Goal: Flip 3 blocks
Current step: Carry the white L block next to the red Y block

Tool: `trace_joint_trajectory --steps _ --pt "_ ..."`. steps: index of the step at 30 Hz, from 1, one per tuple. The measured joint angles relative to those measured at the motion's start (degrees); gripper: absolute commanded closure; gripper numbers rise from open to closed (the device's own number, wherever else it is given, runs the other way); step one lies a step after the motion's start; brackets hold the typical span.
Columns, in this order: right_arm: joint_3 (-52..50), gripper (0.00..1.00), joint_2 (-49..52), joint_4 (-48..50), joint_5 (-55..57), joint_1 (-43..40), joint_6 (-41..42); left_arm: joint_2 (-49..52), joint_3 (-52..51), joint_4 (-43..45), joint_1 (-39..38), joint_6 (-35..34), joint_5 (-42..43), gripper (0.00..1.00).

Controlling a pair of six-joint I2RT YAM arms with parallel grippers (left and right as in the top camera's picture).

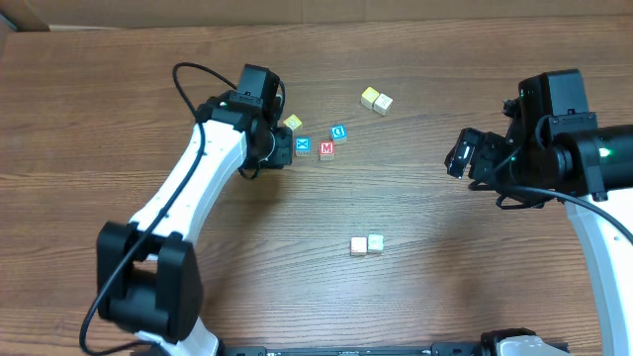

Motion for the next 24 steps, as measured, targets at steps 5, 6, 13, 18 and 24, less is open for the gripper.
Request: trace_joint_trajectory --steps 5,6,13,18,24 --pt "0.0 0.00 0.0 0.0 0.0 0.0 0.0 -2.4 0.1 -4.2 -1.1 0.0 0.1 0.91" --pt "0.0 0.00 0.0 0.0 0.0 0.0 0.0 -2.5 0.1 -4.9 -1.8 0.0 0.1 0.91" --pt "0.0 0.00 0.0 0.0 0.0 0.0 0.0 -2.6 0.1 -6.6 -10.5 -2.0 -1.0 0.89" --pt "0.0 0.00 0.0 -0.4 0.0 0.0 0.0 -2.6 0.1 -6.6 -15.7 -4.9 -1.6 0.89" --pt "0.0 0.00 0.0 -0.7 0.0 0.0 0.0 -2.7 -4.0 -6.3 -17.8 -8.7 -2.4 0.90"
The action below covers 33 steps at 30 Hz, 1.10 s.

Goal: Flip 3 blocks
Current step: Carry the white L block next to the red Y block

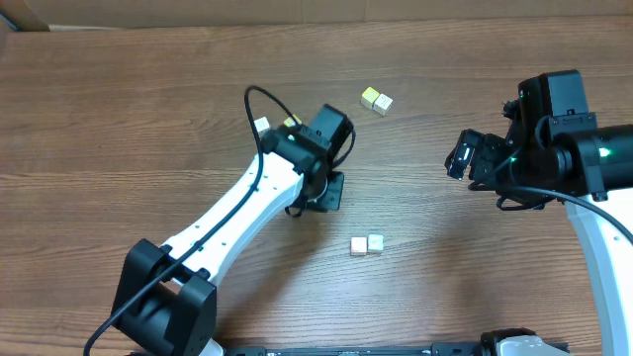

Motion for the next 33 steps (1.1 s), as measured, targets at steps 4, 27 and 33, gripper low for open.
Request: trace_joint_trajectory --steps 4,27,33 --pt "0.0 0.00 0.0 0.0 0.0 0.0 0.0 0.0 -4.6 1.8 -0.4 -1.9 -0.1 0.90" --pt "0.0 0.00 0.0 -1.0 -0.2 0.0 -0.1 0.0 -16.7 14.5 -10.7 -12.6 -0.1 0.91" --pt "0.0 0.00 0.0 -1.0 -0.2 0.0 -0.5 0.0 -16.7 15.8 -11.5 -13.5 -0.1 0.89"
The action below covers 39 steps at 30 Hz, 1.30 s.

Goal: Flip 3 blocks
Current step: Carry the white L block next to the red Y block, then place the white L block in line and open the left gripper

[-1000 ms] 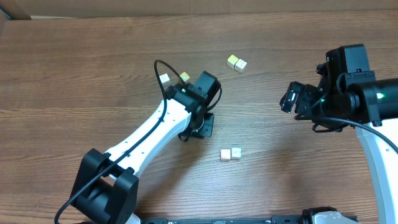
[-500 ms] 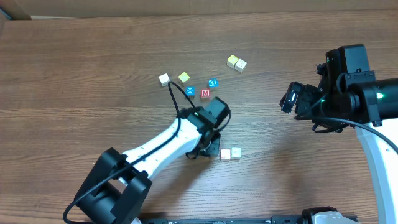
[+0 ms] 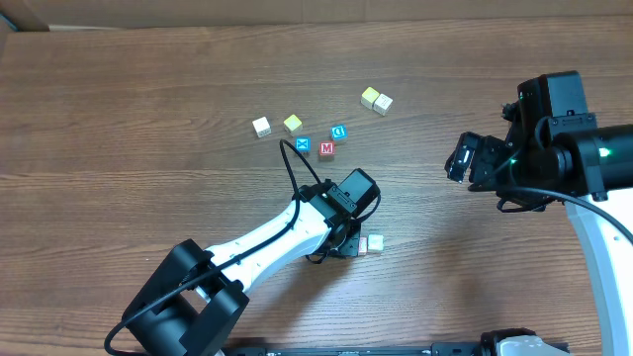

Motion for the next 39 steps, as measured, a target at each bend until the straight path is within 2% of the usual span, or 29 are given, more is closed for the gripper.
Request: trace_joint_trajectory --steps 14,25,34,37,39 --pt "0.0 0.00 0.0 0.0 0.0 0.0 -0.3 0.0 0.0 0.0 0.0 -0.8 -0.3 0.79" --pt "0.0 0.00 0.0 0.0 0.0 0.0 -0.3 0.0 0.0 0.0 0.0 -1.0 -0.5 0.66" --pt "0.0 0.00 0.0 0.0 0.0 0.0 -0.4 0.0 0.0 0.3 0.0 -1.2 -0.7 0.64" --pt "0.0 0.00 0.0 0.0 0.0 0.0 -0.5 -1.1 0.0 0.2 0.4 -0.7 -1.2 0.58" --pt "0.0 0.00 0.0 0.0 0.0 0.0 -0.6 -3.0 0.1 -0.2 1.0 -0.2 -1.6 0.49"
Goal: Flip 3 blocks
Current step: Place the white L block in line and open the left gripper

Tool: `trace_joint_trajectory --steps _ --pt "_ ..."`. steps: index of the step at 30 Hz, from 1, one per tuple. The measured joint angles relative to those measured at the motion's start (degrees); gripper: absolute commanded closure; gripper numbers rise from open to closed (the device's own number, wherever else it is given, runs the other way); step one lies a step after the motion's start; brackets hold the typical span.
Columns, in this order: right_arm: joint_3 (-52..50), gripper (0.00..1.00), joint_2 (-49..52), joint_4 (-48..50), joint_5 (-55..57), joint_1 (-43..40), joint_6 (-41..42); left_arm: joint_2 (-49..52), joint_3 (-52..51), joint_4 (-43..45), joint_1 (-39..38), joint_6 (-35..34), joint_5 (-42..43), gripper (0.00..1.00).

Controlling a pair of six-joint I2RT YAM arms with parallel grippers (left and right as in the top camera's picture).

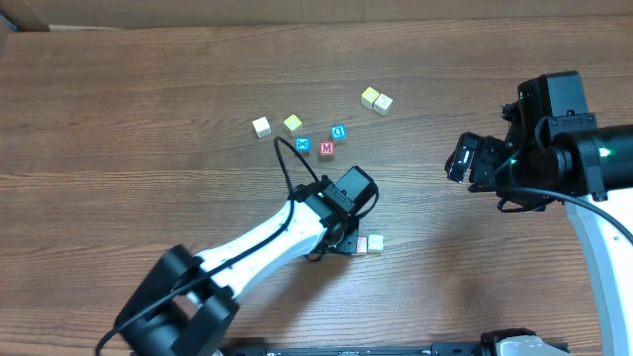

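Several small blocks lie on the wooden table (119, 119). In the upper middle are a white block (261, 127), a yellow block (293, 123), a blue X block (303, 145), a red M block (326, 148) and a blue D block (338, 132). Further right sits a yellow and cream pair (376, 100). A pink block (362, 245) and a cream block (376, 241) sit side by side at centre. My left gripper (342, 243) is down against the pink block's left side, its fingers hidden under the wrist. My right gripper (460, 158) hovers at the right, away from all blocks.
The left arm (267, 237) stretches diagonally from the lower left across the middle of the table. The right arm's body (584, 158) fills the right edge. A pale strip (297, 10) runs along the table's far edge.
The left wrist has shifted slightly up and left while its gripper stays at the pink block. The lower part of the left arm has moved. Blocks and right arm are unchanged.
My left gripper was first at the upper-left cluster by the yellow block, hiding the white block's spot. Then it was below the cluster, with the white block showing. Then it reached the pink and cream pair, where it remains. The right arm stayed still.
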Motion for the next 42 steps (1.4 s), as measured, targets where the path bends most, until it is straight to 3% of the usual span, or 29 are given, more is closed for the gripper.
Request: trace_joint_trajectory --steps 6,8,9,12,13,14,15,24,35,42 --pt "0.0 0.00 0.0 0.1 0.0 0.0 0.0 -10.4 2.8 -4.0 2.7 2.0 -3.5 0.31" --pt "0.0 0.02 0.0 0.5 0.0 0.0 0.0 -12.9 3.5 -6.5 3.8 3.2 -4.5 0.28" --pt "0.0 0.07 0.0 0.8 0.0 0.0 -0.1 -13.8 3.8 -8.3 4.5 3.8 -4.9 0.31" --pt "0.0 0.40 0.0 1.8 -0.1 0.0 -0.5 -13.9 3.7 -13.0 7.1 5.0 -5.7 0.45" --pt "0.0 0.70 0.0 1.9 0.0 0.0 -0.7 -13.8 3.3 -13.5 7.7 5.3 -5.8 0.47" --pt "0.0 0.86 0.0 1.9 0.0 0.0 -1.0 -13.7 2.5 -13.7 8.6 5.7 -6.0 0.48" --pt "0.0 0.96 0.0 2.1 -0.1 0.0 -0.9 -13.7 1.6 -13.6 9.4 6.0 -6.1 0.49" --pt "-2.9 0.96 0.0 1.9 0.0 0.0 -1.8 -13.2 -12.6 -0.5 11.5 9.8 -1.5 0.72" --pt "-24.8 0.96 0.2 13.9 -5.8 0.0 -3.7 -13.2 -15.3 5.7 11.5 14.3 1.0 0.81" --pt "-31.8 0.96 0.2 17.1 -8.9 0.1 -4.7 -11.7 -15.3 8.0 11.5 15.2 1.3 0.89"
